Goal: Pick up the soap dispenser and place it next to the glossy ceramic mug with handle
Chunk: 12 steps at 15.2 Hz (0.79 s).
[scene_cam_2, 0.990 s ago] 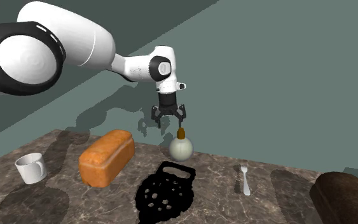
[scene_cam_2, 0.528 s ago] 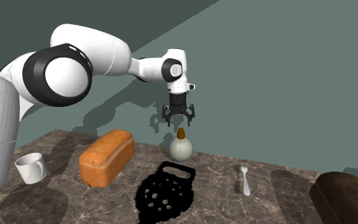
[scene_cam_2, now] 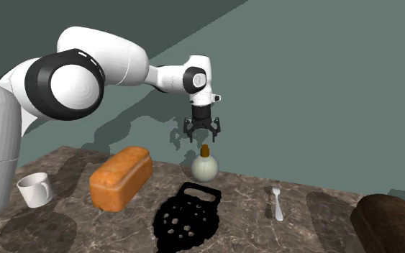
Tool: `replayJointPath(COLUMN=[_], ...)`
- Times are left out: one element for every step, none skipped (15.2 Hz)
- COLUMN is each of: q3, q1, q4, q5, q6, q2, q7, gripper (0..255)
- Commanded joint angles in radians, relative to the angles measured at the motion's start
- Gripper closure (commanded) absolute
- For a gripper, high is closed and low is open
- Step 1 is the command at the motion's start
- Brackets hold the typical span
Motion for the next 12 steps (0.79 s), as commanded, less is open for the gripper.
replayJointPath(q3=[-0.002,-0.001,-0.001,0.0,0.001,0.003,0.0,0.001,0.0,-0.003,-0.003,-0.004], q1=[-0.002,-0.003,-0.003,-0.004,-0.004,-0.001,0.003,0.003,-0.006,-0.007,-0.011,-0.012], q4=[-0.04,-0.04,-0.04,-0.04,-0.04,-0.043,-0.07,-0.077,-0.067,-0.076,-0.051,-0.061], q5=[-0.005,-0.005,-0.006,-0.006,-0.007,-0.005,-0.011,-0.009,-0.006,-0.009,-0.008,-0.008], q6=[0.087,0.087,0.087,0.087,0.087,0.097,0.098,0.11,0.106,0.101,0.083,0.091], q2=[0.049,0.049,0.049,0.049,0.049,0.055,0.028,0.033,0.038,0.024,0.031,0.029], q7=[0.003,0.003,0.004,0.004,0.004,0.008,0.008,0.009,-0.002,-0.007,-0.009,-0.011], gripper=[0,0,0,0,0,255,255,255,255,255,255,255])
